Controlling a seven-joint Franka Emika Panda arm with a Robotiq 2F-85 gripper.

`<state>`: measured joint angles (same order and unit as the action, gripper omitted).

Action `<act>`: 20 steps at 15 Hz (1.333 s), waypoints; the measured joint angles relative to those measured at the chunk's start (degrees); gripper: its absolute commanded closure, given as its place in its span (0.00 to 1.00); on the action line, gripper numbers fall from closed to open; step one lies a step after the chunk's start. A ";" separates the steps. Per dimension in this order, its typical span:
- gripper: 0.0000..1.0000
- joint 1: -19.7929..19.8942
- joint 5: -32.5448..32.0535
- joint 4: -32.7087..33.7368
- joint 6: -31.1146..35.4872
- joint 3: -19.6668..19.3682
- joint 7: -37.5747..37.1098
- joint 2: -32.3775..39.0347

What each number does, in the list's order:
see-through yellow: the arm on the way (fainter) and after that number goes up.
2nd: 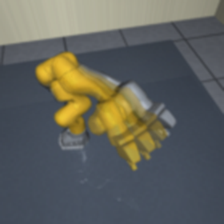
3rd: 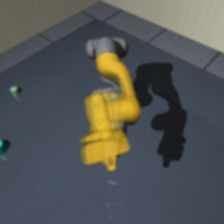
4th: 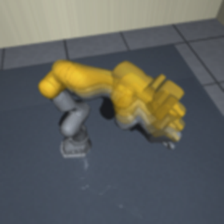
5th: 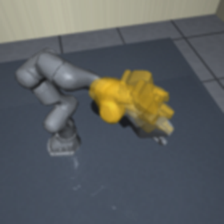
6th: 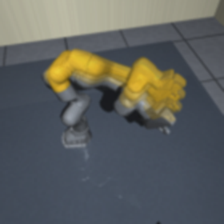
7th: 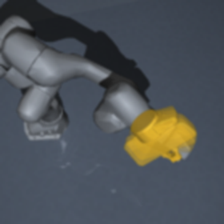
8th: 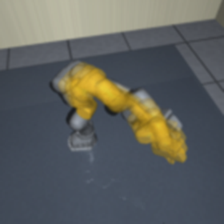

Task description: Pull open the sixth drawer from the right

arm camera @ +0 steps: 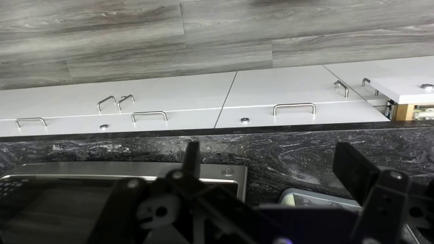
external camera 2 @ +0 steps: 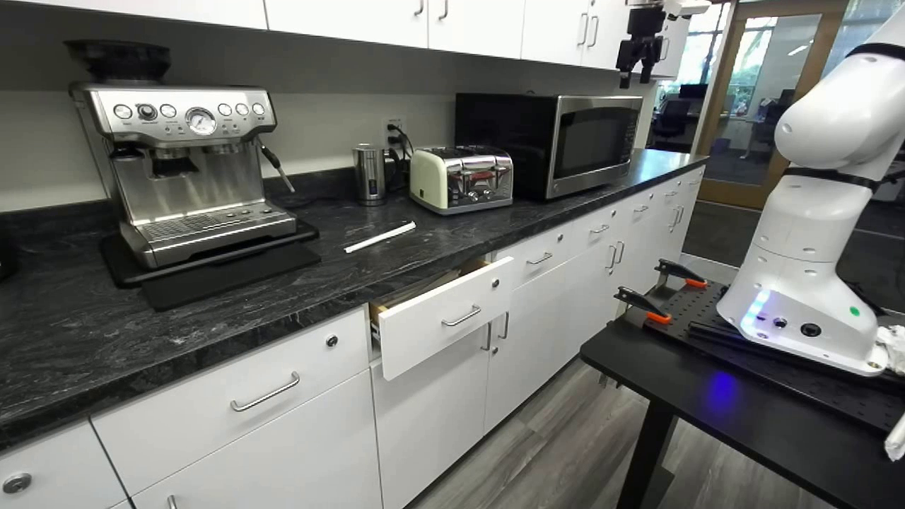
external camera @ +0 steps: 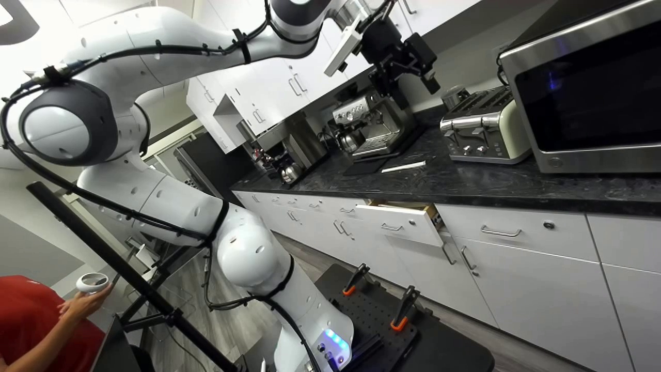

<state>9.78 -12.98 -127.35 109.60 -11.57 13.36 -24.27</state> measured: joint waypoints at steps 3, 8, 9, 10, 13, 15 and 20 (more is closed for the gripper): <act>0.00 -1.60 -0.71 -2.94 0.00 4.37 -0.99 -1.88; 0.00 -8.09 -1.36 -12.89 0.33 13.99 -7.00 -6.62; 0.00 -9.94 -1.34 -15.01 0.49 15.92 -8.22 -7.35; 0.00 -11.77 -1.39 -16.82 0.71 17.73 -8.98 -7.93; 0.00 -14.49 -2.08 -18.72 0.79 19.98 -10.32 -8.49; 0.00 -14.41 -2.08 -18.67 0.79 19.11 -10.27 -8.45; 0.00 -16.02 -2.02 -18.70 0.83 20.07 -10.24 -7.62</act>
<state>-6.24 -15.00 -146.06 110.43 8.50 3.12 -31.90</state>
